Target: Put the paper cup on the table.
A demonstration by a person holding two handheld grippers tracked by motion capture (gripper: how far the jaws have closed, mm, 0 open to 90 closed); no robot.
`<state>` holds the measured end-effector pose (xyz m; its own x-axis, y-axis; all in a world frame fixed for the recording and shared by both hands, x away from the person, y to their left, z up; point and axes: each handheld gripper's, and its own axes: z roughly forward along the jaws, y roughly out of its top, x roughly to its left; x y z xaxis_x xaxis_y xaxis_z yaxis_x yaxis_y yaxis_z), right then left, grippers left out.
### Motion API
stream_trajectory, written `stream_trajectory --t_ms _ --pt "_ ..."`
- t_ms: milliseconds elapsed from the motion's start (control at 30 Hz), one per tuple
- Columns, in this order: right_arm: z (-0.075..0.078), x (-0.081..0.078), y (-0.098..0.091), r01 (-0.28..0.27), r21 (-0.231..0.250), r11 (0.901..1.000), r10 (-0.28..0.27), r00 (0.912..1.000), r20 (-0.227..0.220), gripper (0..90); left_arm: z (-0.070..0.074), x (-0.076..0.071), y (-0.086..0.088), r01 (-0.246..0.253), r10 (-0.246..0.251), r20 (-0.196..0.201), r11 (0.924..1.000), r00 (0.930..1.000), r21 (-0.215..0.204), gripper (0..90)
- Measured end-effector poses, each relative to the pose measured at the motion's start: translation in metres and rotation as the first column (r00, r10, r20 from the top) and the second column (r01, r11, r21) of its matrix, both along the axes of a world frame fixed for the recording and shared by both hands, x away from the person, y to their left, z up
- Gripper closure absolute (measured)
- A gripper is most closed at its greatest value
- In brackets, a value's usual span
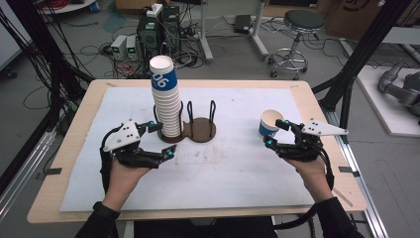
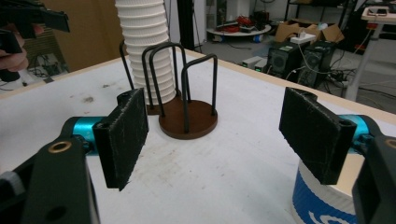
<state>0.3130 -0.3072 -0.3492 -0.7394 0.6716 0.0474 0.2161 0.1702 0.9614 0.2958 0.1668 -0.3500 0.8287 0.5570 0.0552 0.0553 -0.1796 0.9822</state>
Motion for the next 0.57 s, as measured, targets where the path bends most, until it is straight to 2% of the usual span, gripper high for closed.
stream_trajectory --t_ms 567 --pt "-0.0013 0.0047 0.0023 0.004 -0.008 1.0 -0.004 1.0 -0.004 23.0 -0.0028 0.0012 0.0087 -0.028 0.028 -0.021 0.9996 0.9994 0.0 17.3"
